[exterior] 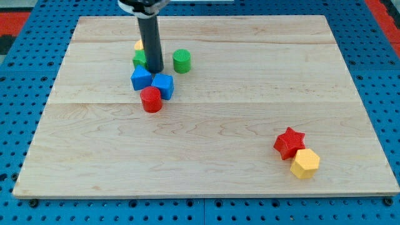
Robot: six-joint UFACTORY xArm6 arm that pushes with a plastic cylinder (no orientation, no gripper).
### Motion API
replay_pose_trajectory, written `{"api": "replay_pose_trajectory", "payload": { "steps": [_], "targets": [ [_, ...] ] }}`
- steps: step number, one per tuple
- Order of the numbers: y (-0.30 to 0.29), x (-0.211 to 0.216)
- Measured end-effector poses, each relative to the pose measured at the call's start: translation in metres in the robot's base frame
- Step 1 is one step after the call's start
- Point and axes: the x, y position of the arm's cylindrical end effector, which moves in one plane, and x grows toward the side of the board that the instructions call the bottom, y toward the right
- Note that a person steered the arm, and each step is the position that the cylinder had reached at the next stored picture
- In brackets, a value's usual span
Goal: Move the heart slightly towards the right of the board
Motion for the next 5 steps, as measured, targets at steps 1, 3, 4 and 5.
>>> {"api": "replay_pose_trajectory", "payload": {
  "steps": [1, 3, 4, 5],
  "targets": [
    [-0.038, -0.032],
    [-0.129, -0.065],
    [-0.092, -0.086],
    [-0.04, -0.1]
  ]
}}
